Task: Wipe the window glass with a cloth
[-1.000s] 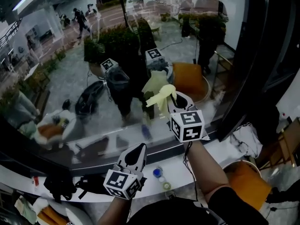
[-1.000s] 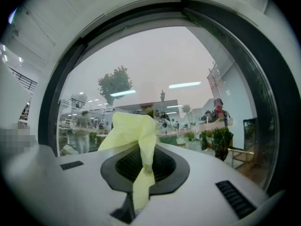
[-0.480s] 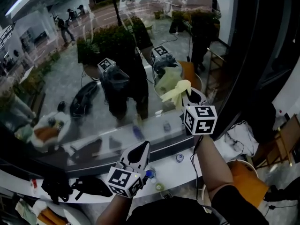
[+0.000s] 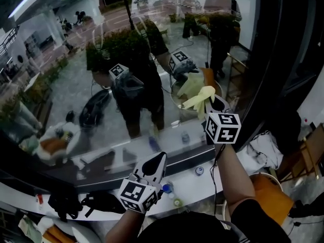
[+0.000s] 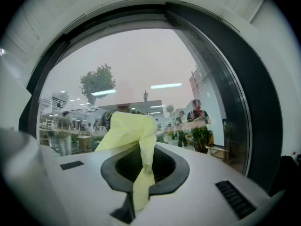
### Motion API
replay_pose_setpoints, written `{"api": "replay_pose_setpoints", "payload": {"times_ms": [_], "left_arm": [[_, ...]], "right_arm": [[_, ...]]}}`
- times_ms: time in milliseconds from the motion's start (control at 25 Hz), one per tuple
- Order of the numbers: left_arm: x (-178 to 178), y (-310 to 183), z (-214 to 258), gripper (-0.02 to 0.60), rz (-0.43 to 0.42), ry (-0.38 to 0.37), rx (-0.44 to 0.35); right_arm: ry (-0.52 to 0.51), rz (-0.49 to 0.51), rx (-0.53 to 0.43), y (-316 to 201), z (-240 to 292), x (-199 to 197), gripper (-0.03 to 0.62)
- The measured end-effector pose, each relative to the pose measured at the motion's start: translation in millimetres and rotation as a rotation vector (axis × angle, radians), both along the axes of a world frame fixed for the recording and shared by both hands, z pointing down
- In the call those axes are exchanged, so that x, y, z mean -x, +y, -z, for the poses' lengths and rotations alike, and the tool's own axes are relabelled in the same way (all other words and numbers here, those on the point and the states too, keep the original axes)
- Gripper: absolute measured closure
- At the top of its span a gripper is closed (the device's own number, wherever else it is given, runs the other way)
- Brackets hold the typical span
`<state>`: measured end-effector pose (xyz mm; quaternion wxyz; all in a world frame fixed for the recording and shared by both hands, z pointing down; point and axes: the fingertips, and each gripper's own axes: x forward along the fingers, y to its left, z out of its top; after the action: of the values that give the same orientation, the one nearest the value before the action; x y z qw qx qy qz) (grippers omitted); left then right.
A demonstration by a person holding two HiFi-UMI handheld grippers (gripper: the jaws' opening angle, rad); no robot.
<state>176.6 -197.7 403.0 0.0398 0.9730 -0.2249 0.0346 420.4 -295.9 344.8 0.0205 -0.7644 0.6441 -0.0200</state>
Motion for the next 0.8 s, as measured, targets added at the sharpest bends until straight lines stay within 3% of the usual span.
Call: {"api": "replay_pose_setpoints", "payload": {"times_ms": [800], "left_arm": [[8, 5, -2, 0.581, 0.028, 0.038, 0.005]], "right_arm": [[-0.001, 0.021, 0.005, -1, -4, 4, 0.554]]}}
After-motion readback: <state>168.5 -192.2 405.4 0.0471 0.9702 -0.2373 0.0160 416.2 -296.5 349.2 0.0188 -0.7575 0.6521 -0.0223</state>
